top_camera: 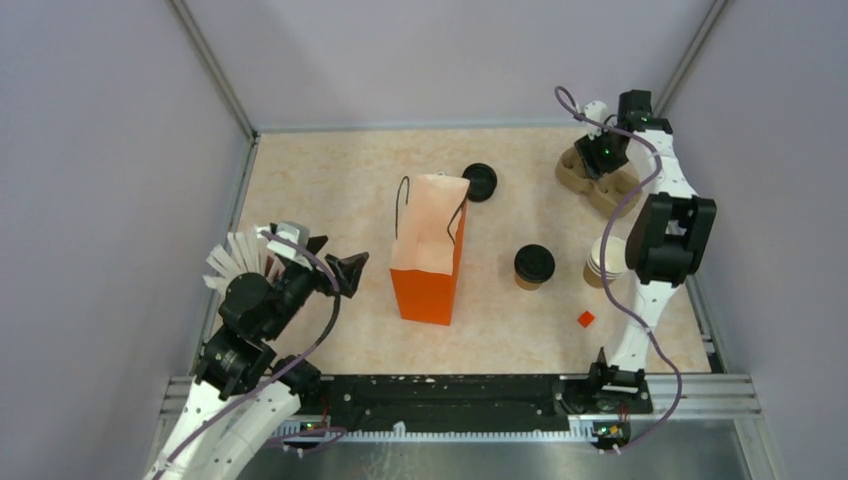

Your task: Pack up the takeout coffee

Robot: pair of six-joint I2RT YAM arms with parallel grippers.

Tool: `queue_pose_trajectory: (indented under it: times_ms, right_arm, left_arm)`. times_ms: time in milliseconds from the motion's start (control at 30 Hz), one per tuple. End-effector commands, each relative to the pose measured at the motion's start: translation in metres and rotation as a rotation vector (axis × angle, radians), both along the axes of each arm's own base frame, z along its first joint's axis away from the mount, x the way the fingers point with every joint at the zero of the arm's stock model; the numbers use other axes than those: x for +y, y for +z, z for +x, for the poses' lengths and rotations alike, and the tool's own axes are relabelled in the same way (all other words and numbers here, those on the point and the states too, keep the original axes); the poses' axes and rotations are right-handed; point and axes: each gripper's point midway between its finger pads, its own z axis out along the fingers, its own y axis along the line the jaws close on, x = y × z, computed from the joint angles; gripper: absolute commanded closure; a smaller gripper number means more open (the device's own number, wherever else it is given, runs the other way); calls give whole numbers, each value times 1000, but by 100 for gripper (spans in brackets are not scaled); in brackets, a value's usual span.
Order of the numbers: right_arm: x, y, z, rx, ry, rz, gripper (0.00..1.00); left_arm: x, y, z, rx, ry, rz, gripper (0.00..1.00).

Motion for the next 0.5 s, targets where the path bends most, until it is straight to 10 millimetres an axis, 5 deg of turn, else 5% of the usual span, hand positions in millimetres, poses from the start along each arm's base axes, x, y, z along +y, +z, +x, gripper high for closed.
queue_pose_trajectory:
  times_ms: [0, 467]
  right_arm:
    - [-5, 14, 11, -26, 31, 14, 47]
    - [-27, -5, 17, 4, 10, 15, 51]
  left_arm:
    - [2, 7, 7, -31, 23, -3, 1]
    - [4, 3, 11, -23, 38, 14, 1]
